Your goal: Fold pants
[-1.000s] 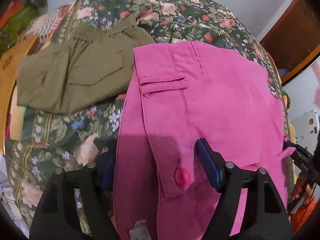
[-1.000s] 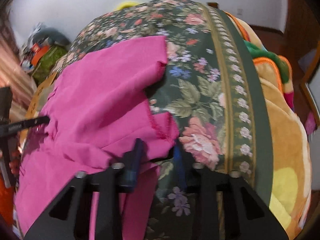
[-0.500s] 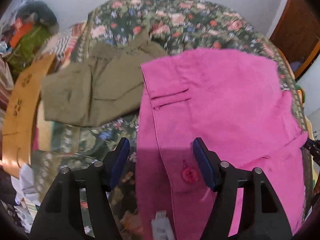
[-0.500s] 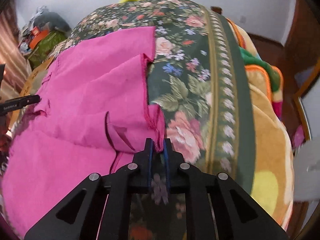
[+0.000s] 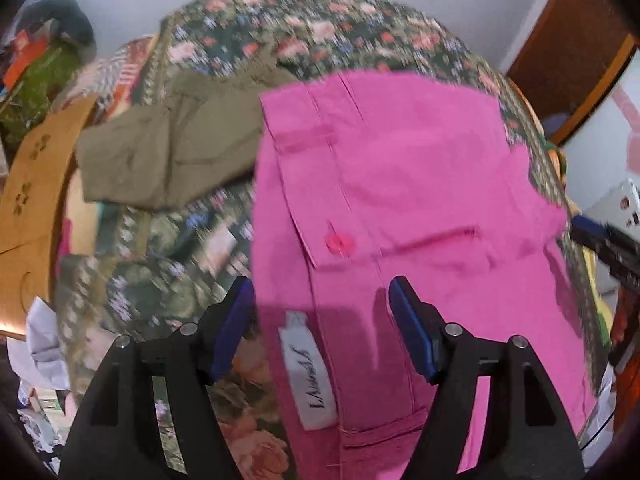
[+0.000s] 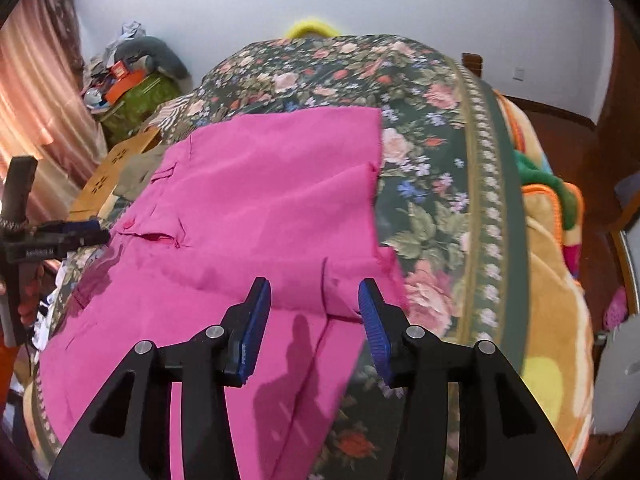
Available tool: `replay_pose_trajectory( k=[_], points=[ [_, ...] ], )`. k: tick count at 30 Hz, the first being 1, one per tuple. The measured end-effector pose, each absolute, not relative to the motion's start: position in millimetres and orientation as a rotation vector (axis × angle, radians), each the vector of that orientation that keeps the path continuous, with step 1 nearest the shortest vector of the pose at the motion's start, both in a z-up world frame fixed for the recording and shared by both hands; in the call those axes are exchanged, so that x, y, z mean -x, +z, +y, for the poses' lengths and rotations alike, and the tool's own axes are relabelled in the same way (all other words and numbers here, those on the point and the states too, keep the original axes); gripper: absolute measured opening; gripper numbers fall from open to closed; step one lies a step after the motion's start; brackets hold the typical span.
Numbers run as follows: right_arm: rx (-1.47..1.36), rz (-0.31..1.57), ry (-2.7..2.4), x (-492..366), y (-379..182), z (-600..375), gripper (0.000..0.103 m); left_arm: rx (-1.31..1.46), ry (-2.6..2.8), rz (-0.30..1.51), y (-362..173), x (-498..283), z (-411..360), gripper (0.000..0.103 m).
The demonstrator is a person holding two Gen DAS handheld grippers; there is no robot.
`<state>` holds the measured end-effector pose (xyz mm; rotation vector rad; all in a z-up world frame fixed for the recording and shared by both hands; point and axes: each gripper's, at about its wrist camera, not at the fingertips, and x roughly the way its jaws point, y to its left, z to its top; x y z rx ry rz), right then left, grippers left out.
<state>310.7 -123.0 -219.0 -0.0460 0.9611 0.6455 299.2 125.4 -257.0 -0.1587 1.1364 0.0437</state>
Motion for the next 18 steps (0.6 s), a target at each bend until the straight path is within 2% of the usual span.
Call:
replay_pose_trajectory(
  k=[2,4,5,7,11,13,18],
  points=[
    [0.047,0.974,0.652,-313.9,-224.8,-117.2,0.042,0.120,0.054,1.160,-269.7,-299.9,118.0,0.070],
    [0.038,0.980,0.662,-317.5,-229.9,-114.2,0.041,0.111,0.056,1.157,-275.5,-300.2,115.4,0.075],
    [0.042,0.978,0.666,-320.0,-233.0,-111.9,0.038,0.113,0.054,1.148,-276.3,-300.0,115.0,0.076],
    [0.054,0.974,0.670,-317.7,-234.6,-110.6,0.003,0.115,0.052,1.143,-277.6,-301.0,114.8,0.078],
    [0.099,0.951,0.634,-314.4,-237.3,-106.7,0.003,0.106,0.066,1.127,-279.7,-299.6,113.8,0.083],
    [0.100,0.936,0.609,-316.5,-238.3,-108.2,0.003,0.105,0.085,1.123,-281.8,-299.0,116.0,0.091],
    [0.058,0.982,0.559,-328.2,-254.9,-110.9,0.003,0.145,0.065,1.130,-285.5,-299.5,125.2,0.093]
  ],
)
